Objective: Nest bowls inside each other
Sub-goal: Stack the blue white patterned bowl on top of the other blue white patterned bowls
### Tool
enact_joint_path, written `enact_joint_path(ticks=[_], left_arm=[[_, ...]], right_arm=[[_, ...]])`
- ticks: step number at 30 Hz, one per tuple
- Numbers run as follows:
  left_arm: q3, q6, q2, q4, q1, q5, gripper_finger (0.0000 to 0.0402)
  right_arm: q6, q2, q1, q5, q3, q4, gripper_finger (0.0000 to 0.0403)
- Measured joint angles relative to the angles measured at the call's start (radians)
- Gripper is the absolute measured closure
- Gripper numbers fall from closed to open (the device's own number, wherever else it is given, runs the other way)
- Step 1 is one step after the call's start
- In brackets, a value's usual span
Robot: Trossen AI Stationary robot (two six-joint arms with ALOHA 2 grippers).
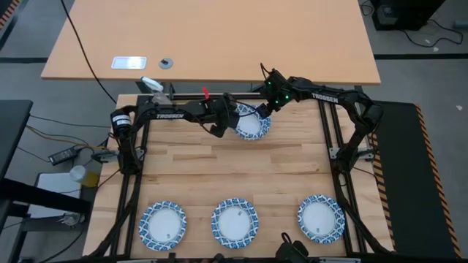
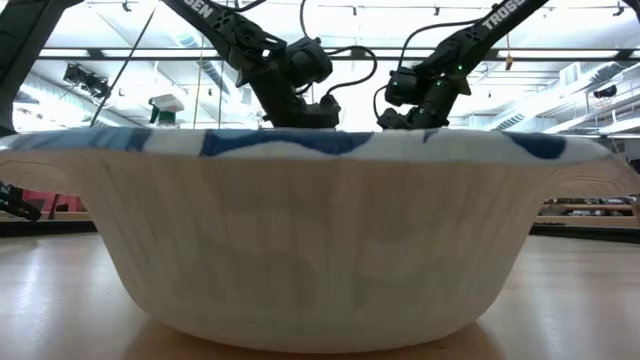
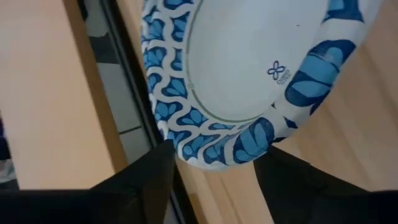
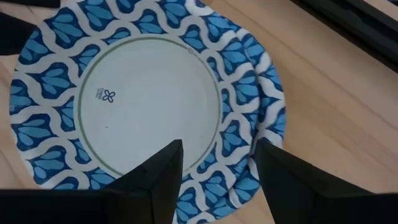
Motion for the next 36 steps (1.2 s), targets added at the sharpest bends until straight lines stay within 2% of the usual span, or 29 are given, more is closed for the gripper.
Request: enact_joint_path(ticks=[5,10,16,19,21,24,30,36], left_arm=[[0.0,-0.025,0.0,-0.043,0.001,0.037,0.015],[0.0,-0.015,-0.012,-0.087,-0.01,0.012,0.0148],[0.0,-0.007,-0.064,-0.086,-0.039,0.009,0.0148],[0.0,-0.033,-0.062,-0.106,-0.043,0.039,0.0148],[0.0,-0.066,-0.054,-0.124,-0.041,0.094,0.015],[-0.003,-0.145,-0.051,-0.135,-0.043,0.168,0.0162],[-0.001,-0.234,-0.121,-0.053,-0.088,0.173,0.0215],[-0.003,-0.29,-0.112,0.052,-0.217,0.173,0.0251]], right_arm=[[-0.009,0.0,0.009,0.003,0.0,-0.016,0.0195],[-0.034,-0.021,0.013,0.008,-0.001,-0.031,0.0195],[-0.055,-0.082,0.009,0.061,-0.001,-0.041,0.0195],[-0.069,-0.111,0.008,0.063,0.0,-0.056,0.0195],[-0.093,-0.128,0.015,0.071,0.0,-0.083,0.0195],[-0.115,-0.172,0.046,0.139,-0.01,-0.104,0.0195],[-0.106,-0.288,0.106,0.209,-0.101,-0.072,0.0195],[-0.032,-0.415,0.168,0.223,-0.223,-0.027,0.0195]])
